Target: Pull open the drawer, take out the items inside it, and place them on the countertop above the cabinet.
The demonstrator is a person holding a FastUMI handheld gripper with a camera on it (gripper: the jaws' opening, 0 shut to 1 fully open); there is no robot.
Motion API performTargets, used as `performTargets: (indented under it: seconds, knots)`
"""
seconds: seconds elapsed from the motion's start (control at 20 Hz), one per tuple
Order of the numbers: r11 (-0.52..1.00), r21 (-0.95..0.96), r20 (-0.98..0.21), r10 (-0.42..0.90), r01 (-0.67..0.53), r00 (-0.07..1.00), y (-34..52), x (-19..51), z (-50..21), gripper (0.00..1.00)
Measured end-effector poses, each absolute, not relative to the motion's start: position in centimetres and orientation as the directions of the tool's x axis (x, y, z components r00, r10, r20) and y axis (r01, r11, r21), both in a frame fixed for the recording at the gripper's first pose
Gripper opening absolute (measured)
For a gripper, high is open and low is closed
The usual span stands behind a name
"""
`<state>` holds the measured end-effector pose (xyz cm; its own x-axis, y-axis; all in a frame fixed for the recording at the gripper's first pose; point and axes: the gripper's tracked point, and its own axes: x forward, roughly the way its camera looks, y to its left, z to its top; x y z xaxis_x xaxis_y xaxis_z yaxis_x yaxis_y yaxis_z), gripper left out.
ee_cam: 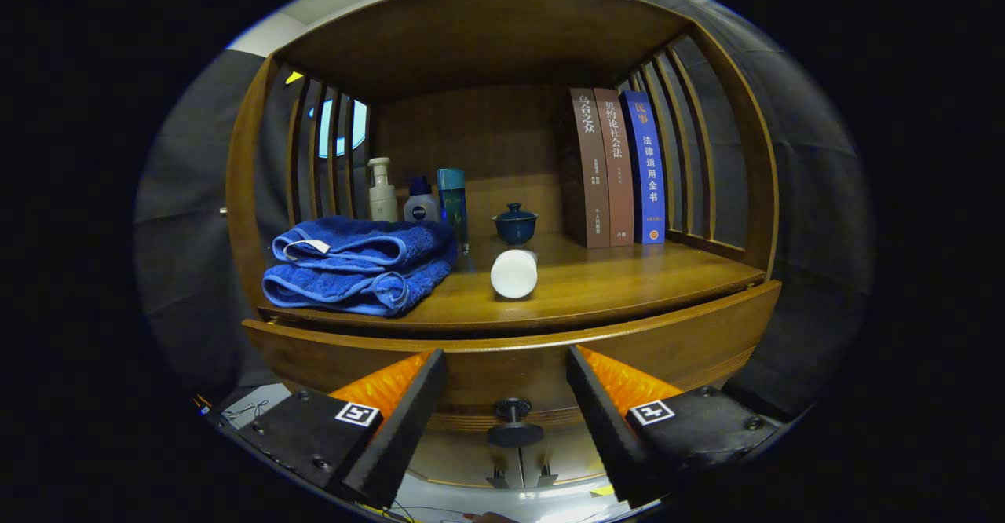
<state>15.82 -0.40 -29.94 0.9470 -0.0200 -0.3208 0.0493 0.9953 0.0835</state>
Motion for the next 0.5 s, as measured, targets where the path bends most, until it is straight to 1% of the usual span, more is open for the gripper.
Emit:
performTargets:
  seconds: [0.5]
  knots:
    - [0.996, 0.076, -0.323, -0.029, 0.056, 0.946, -0.37, 16.09, -29.57, 0.99]
